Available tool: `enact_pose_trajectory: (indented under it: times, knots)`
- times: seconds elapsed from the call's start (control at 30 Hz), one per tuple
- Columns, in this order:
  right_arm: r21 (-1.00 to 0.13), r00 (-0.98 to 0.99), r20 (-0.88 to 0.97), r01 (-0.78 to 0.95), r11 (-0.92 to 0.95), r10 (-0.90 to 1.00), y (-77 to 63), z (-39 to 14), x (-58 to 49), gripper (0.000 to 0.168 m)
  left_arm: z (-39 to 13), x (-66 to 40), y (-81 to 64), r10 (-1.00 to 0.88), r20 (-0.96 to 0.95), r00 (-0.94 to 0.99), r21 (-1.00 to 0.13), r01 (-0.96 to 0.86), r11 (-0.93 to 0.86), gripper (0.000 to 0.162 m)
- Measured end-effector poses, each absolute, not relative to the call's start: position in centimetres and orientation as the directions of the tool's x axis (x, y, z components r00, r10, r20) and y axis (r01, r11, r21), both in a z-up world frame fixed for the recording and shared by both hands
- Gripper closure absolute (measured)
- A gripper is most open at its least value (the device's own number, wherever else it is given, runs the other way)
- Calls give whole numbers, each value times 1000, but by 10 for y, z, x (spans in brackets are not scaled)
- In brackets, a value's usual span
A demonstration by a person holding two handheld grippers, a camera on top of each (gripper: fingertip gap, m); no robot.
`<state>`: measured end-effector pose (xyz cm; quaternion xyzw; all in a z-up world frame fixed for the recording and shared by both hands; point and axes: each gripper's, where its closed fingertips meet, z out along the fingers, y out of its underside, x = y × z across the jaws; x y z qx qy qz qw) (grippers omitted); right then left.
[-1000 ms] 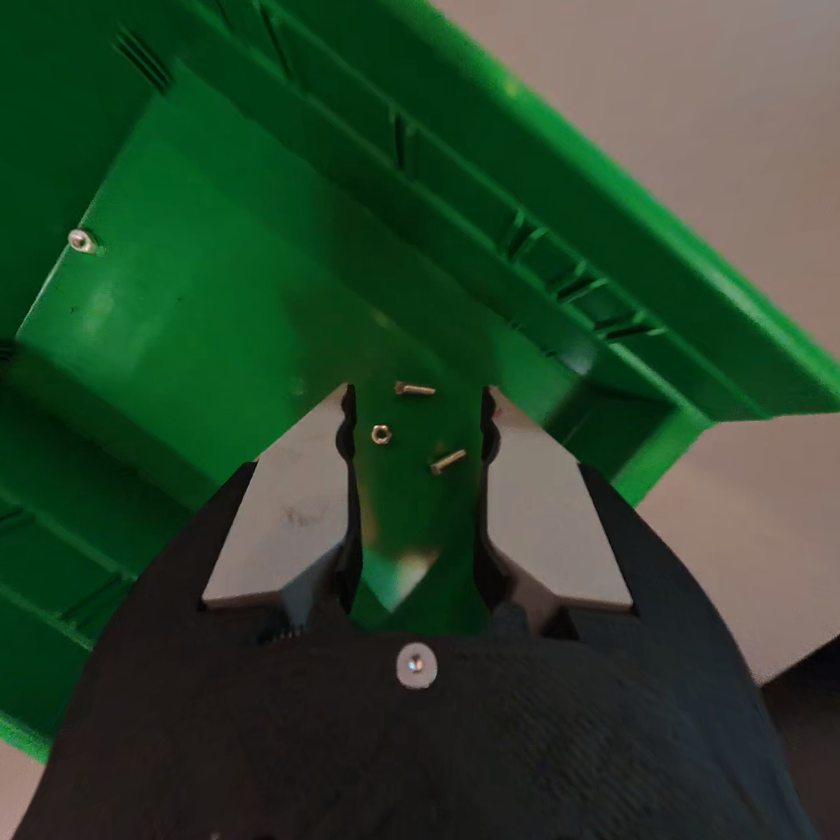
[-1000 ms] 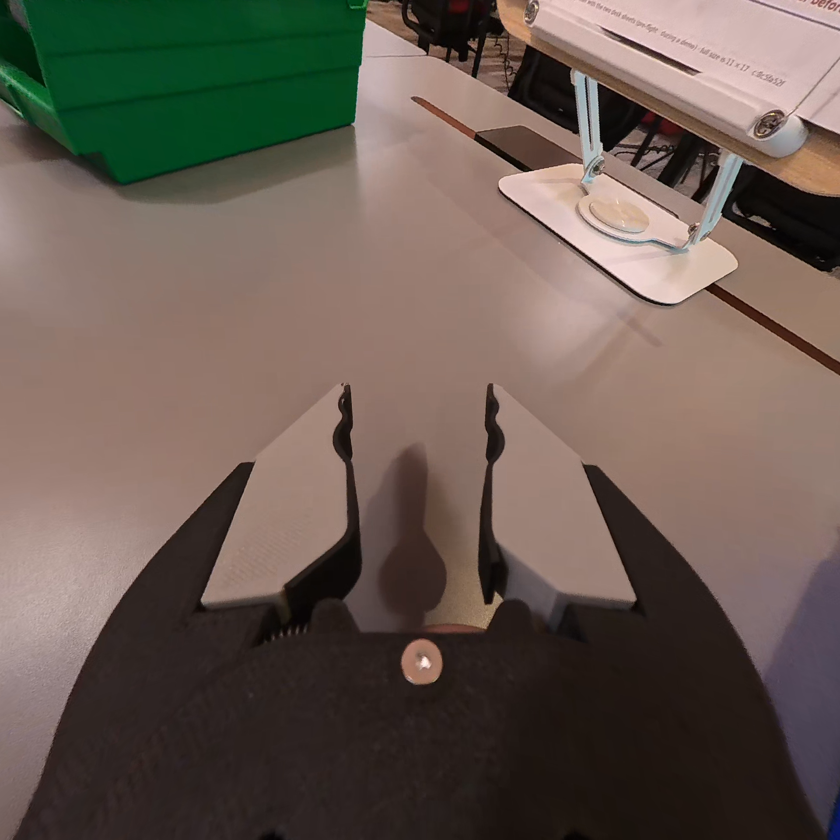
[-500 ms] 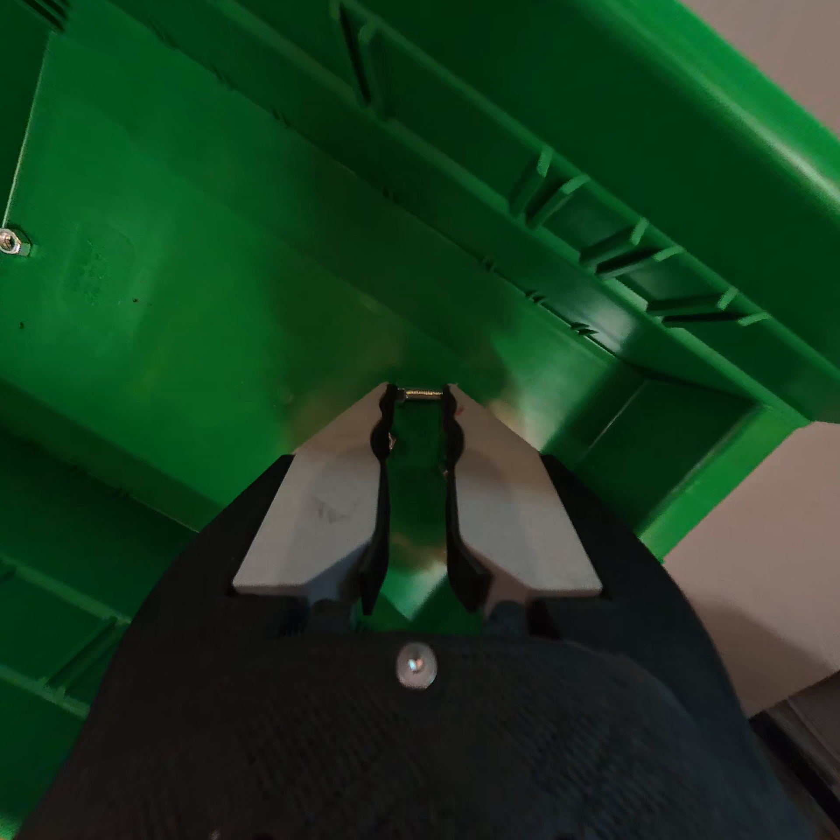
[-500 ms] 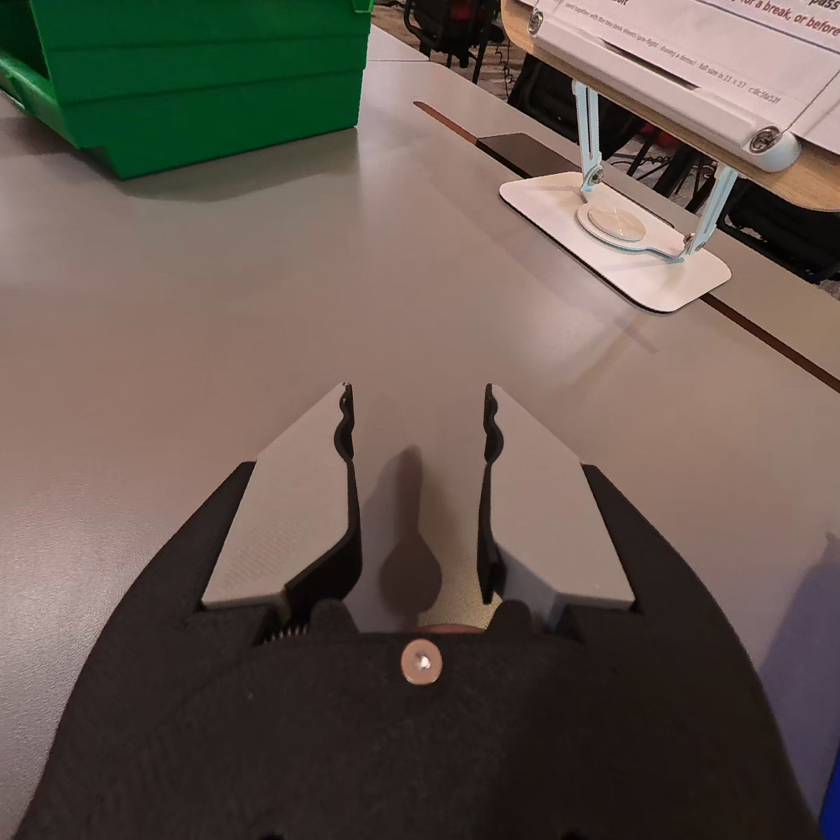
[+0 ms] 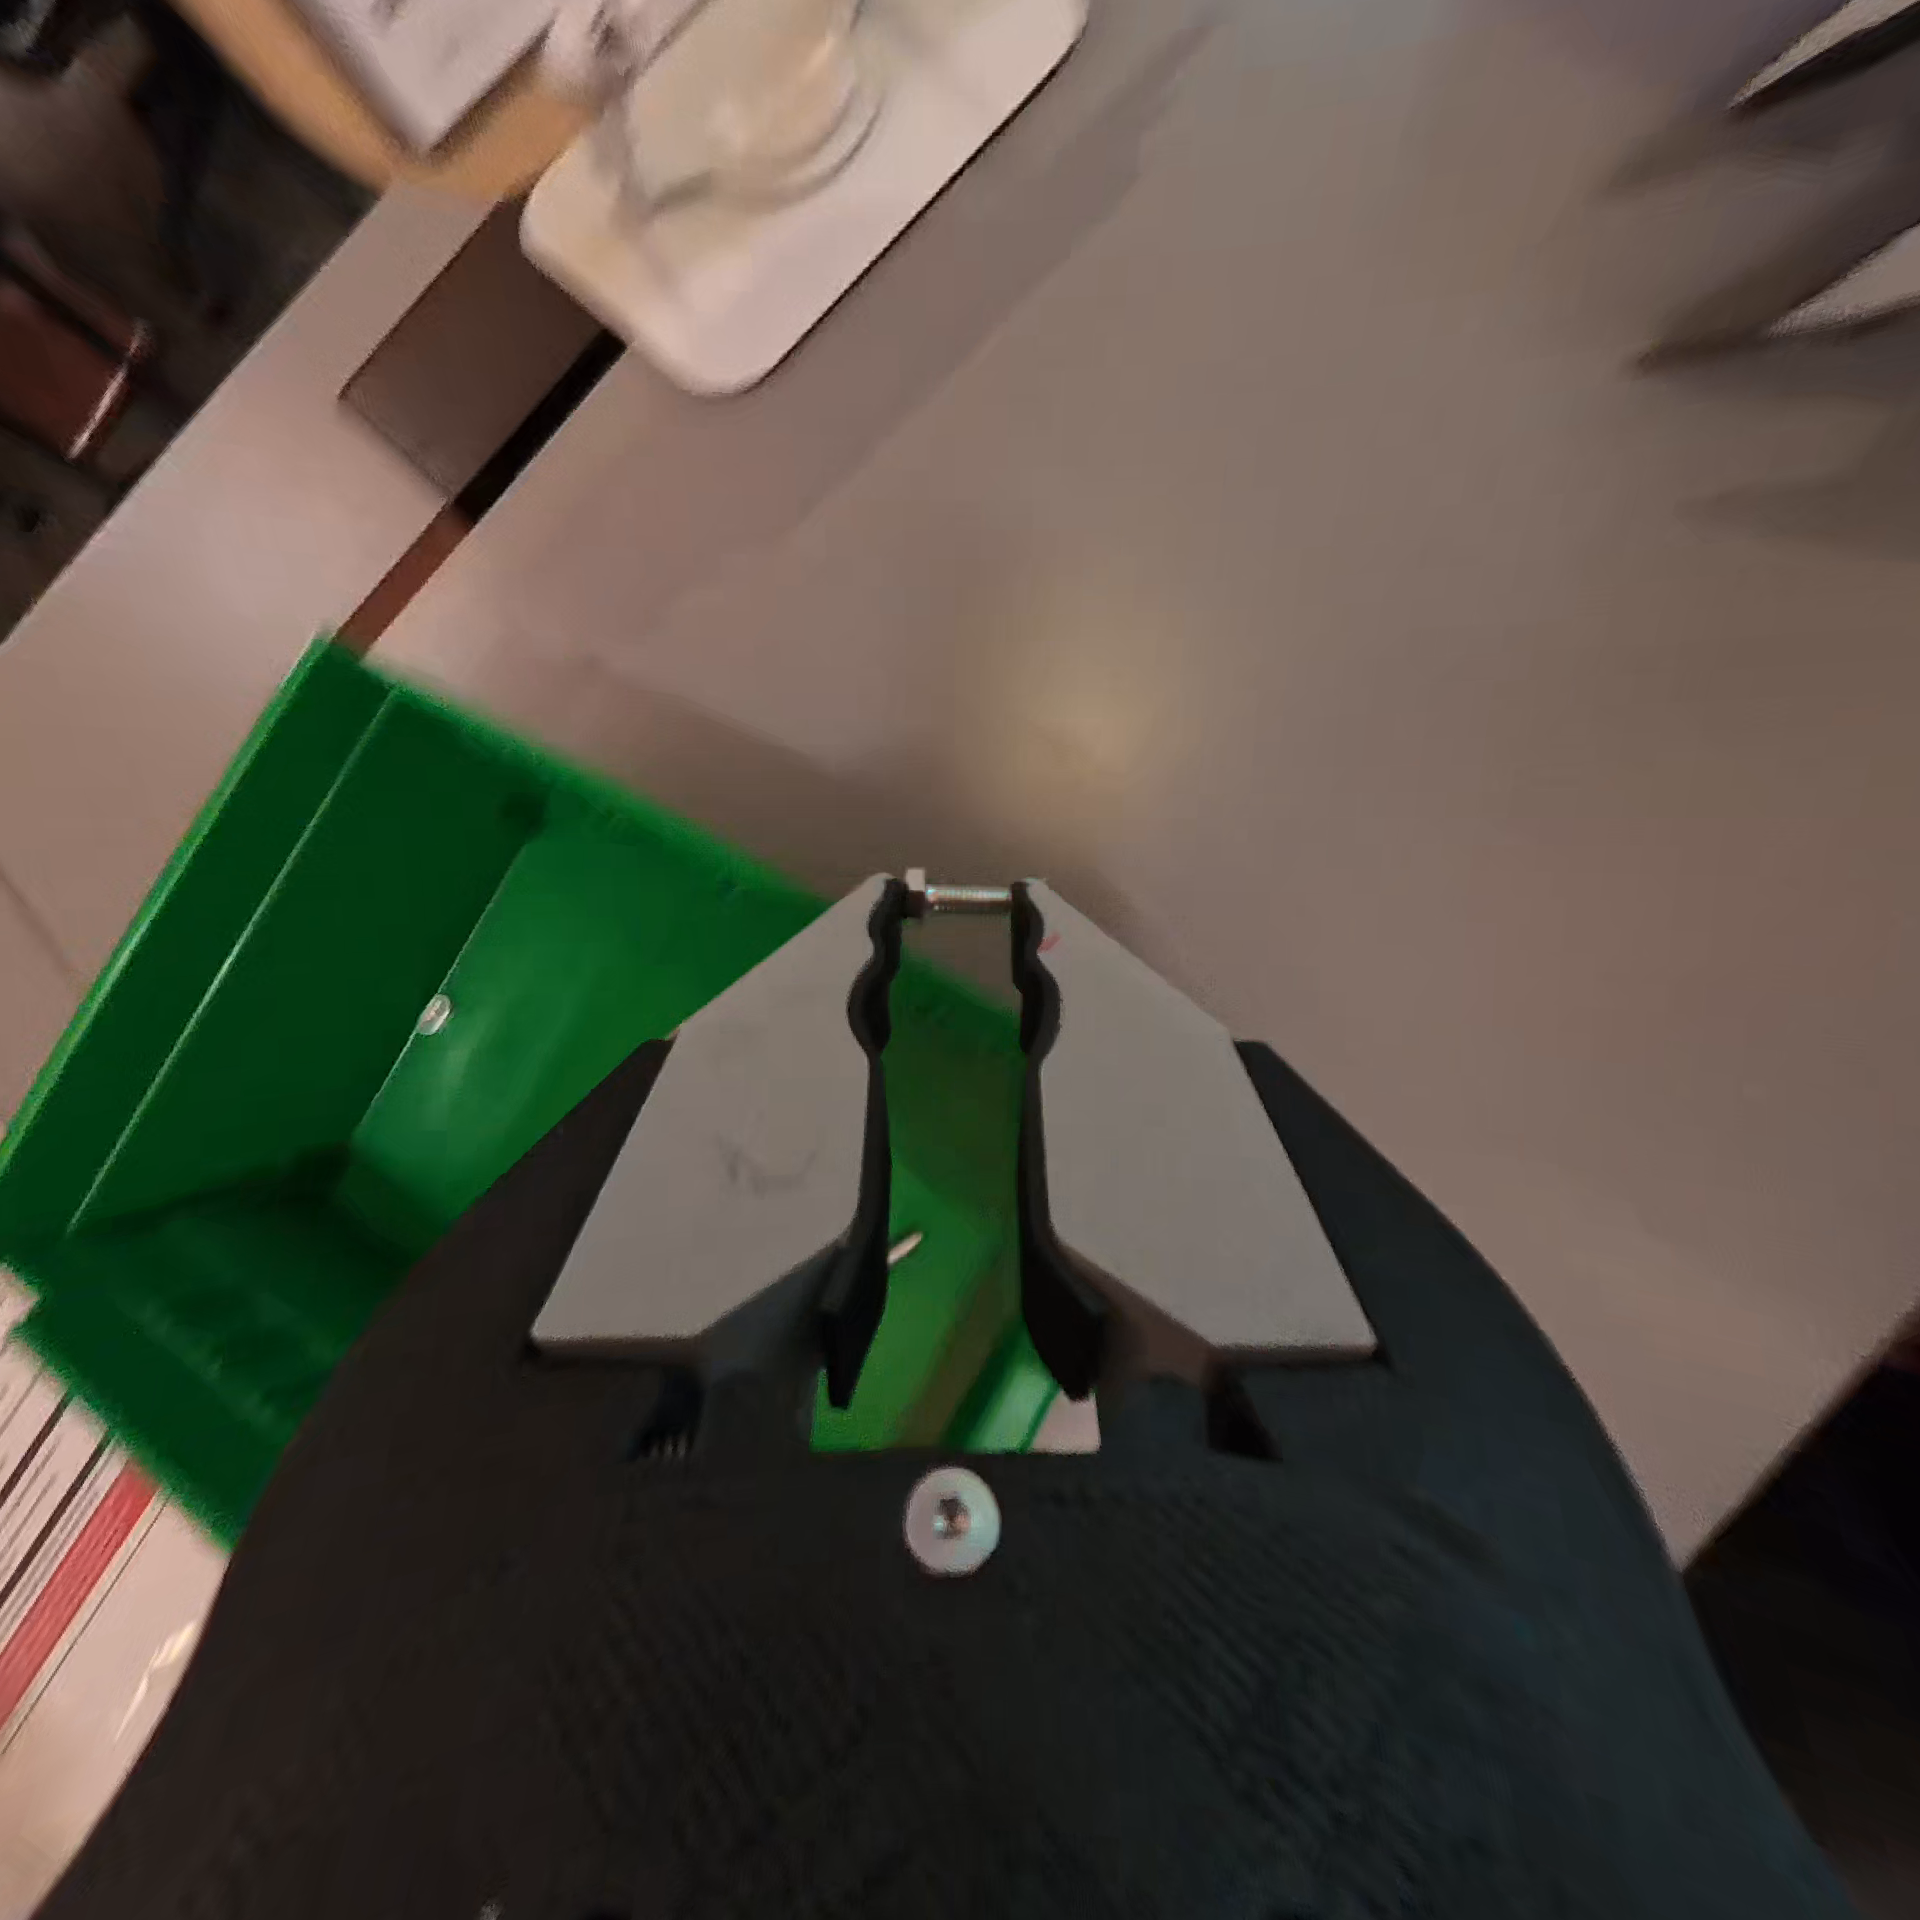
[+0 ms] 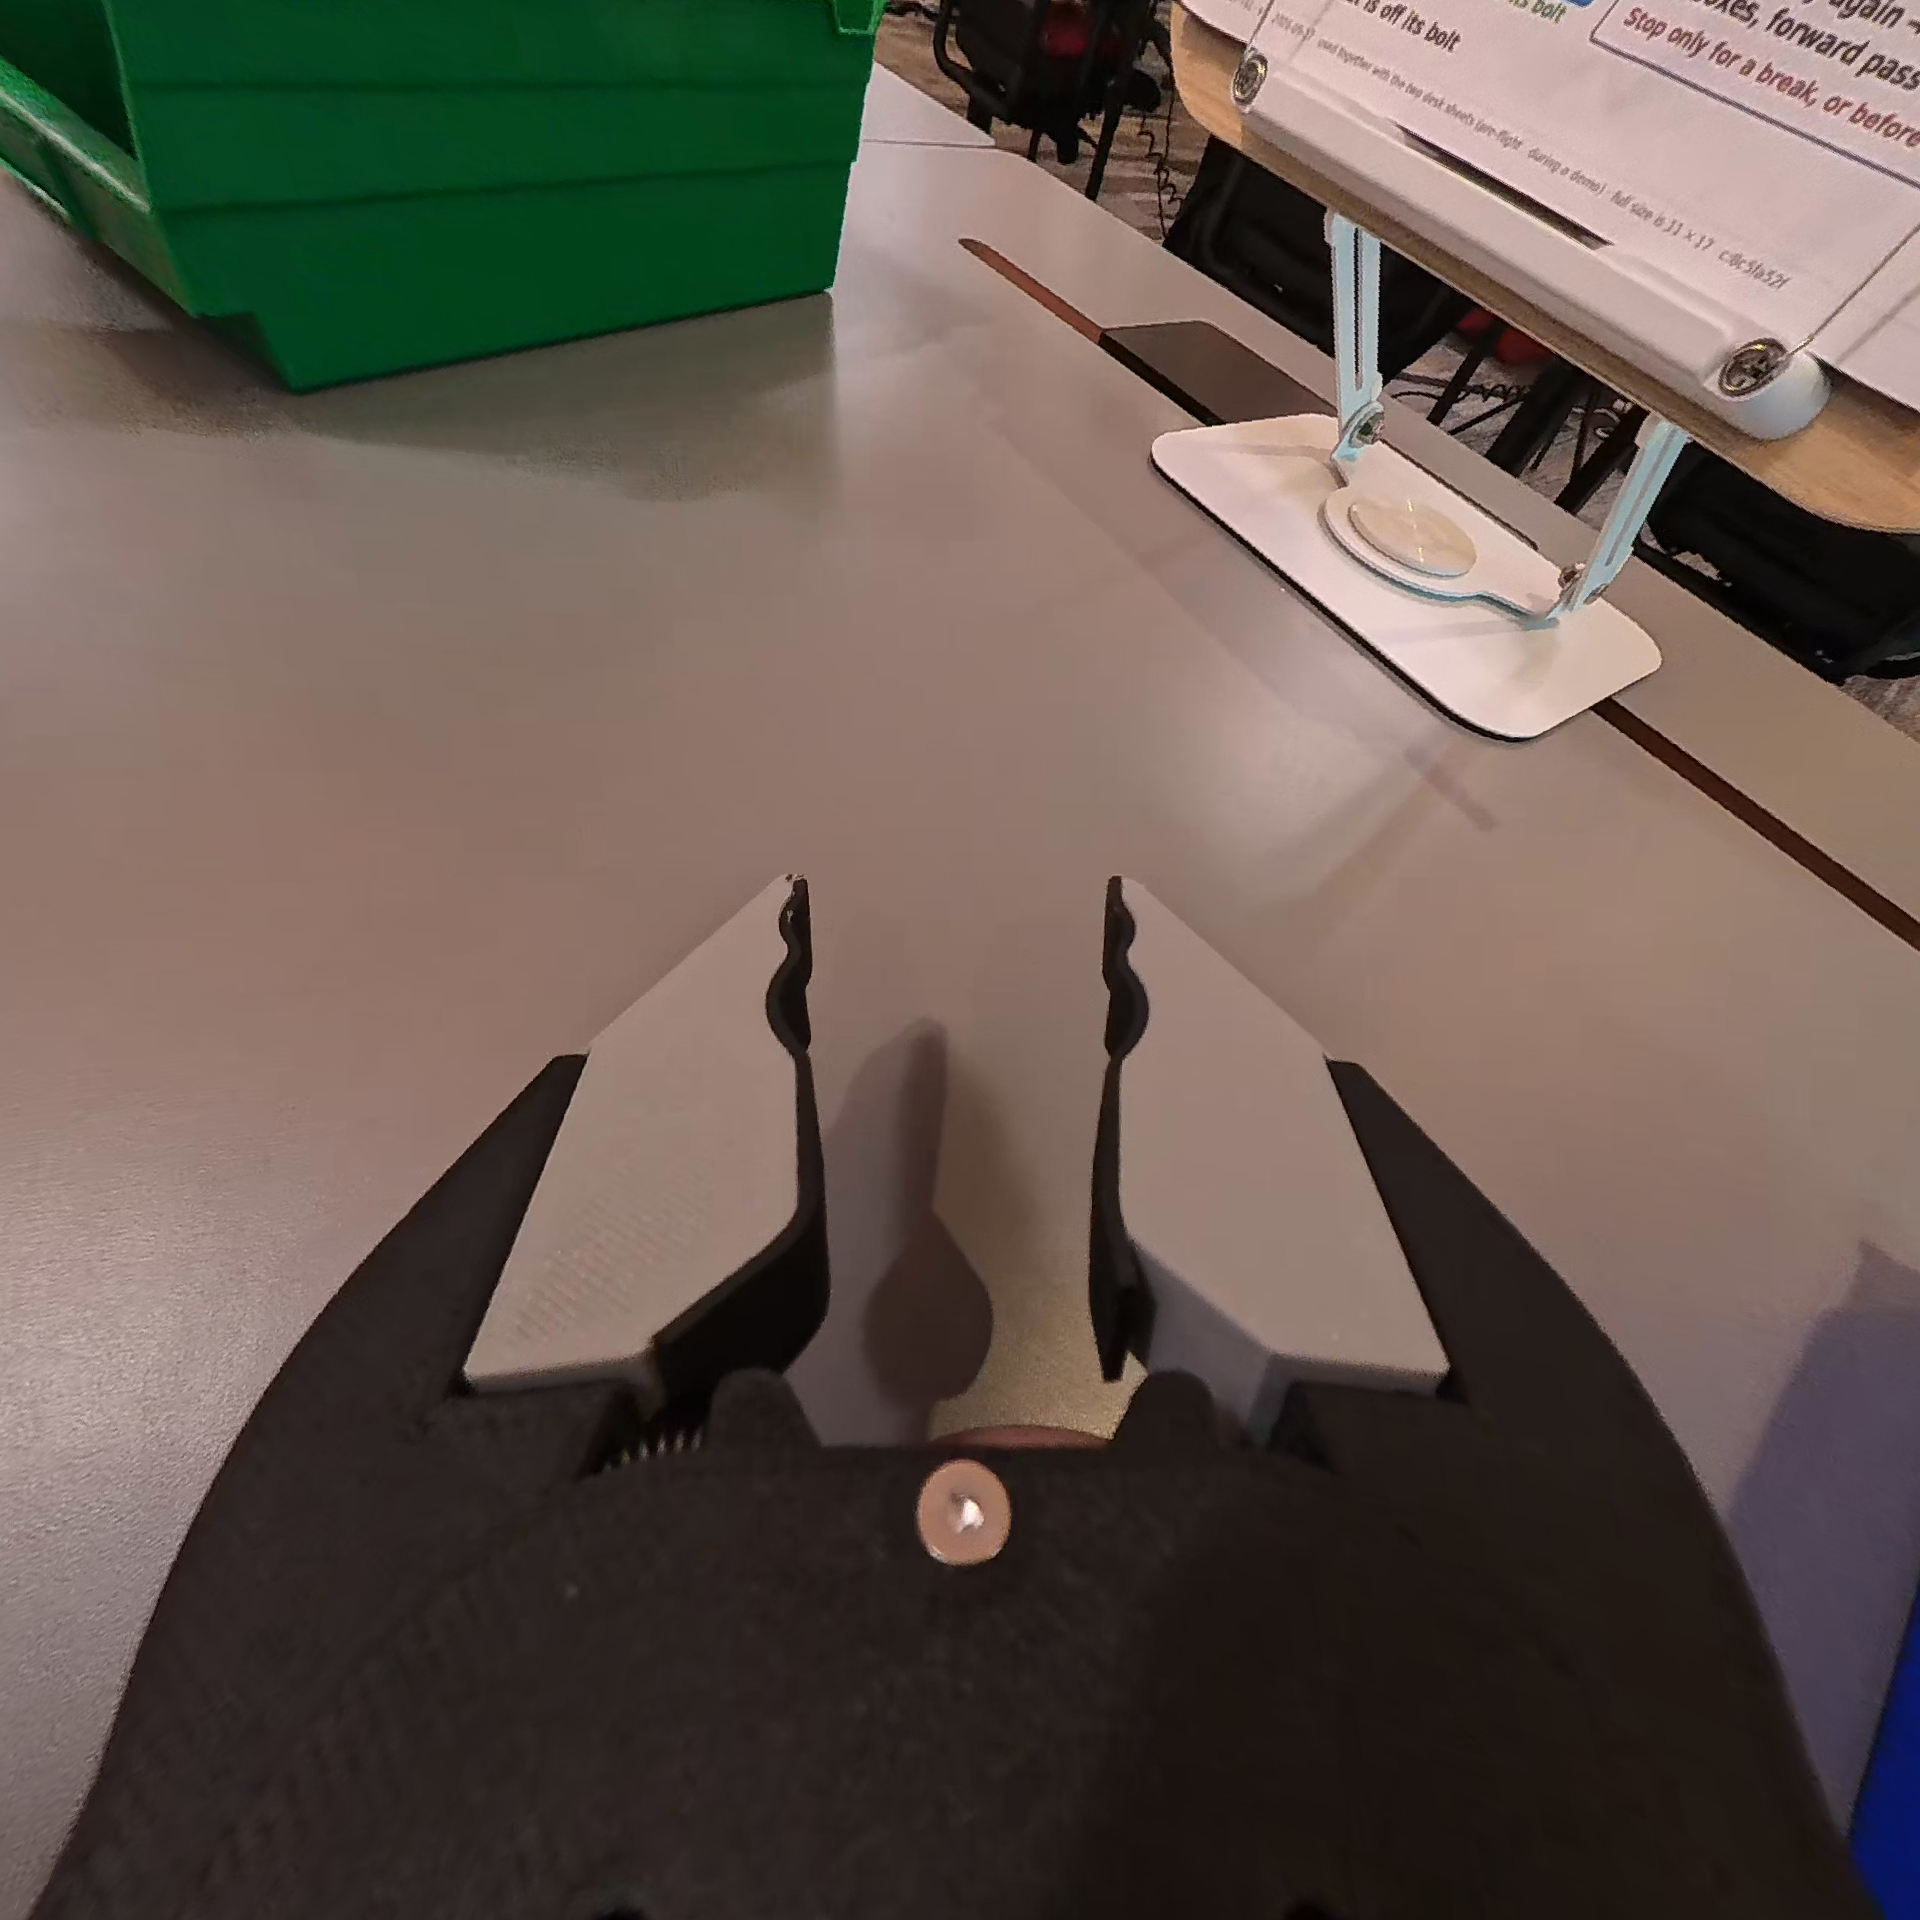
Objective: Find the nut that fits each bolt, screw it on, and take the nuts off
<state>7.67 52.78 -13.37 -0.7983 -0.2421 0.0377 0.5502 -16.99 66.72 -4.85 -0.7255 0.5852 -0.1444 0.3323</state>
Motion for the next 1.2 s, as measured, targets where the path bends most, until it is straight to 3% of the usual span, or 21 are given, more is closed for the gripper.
enact_pose_trajectory:
  times: [0.13,0.4,0.73,0.77,0.83,1.13,1.2]
  knots:
    - [-897,881,217,350,-271,420,528,-132,78,115,-47,-109,606,-992,-82,92,-705,-709,-8,143]
    - [-901,887,228,349,-258,402,527,-127,83,115,-151,-28,537,-990,15,-142,-575,-811,107,143]
    - [-899,874,227,358,-252,429,524,-125,77,115,-164,-17,537,-990,67,-126,-575,-816,65,137]
    - [-896,867,199,349,-273,458,523,-130,73,117,-165,-17,537,-990,76,-119,-578,-814,54,137]
    - [-880,832,117,340,-331,542,516,-142,62,137,-168,-16,536,-990,93,-109,-592,-805,33,137]
    - [-841,732,-53,334,-425,679,490,-152,45,139,-182,-14,534,-988,116,-101,-644,-765,3,137]
    - [-817,738,-8,384,-430,674,489,-158,50,139,-181,-11,536,-988,109,-110,-658,-753,11,136]
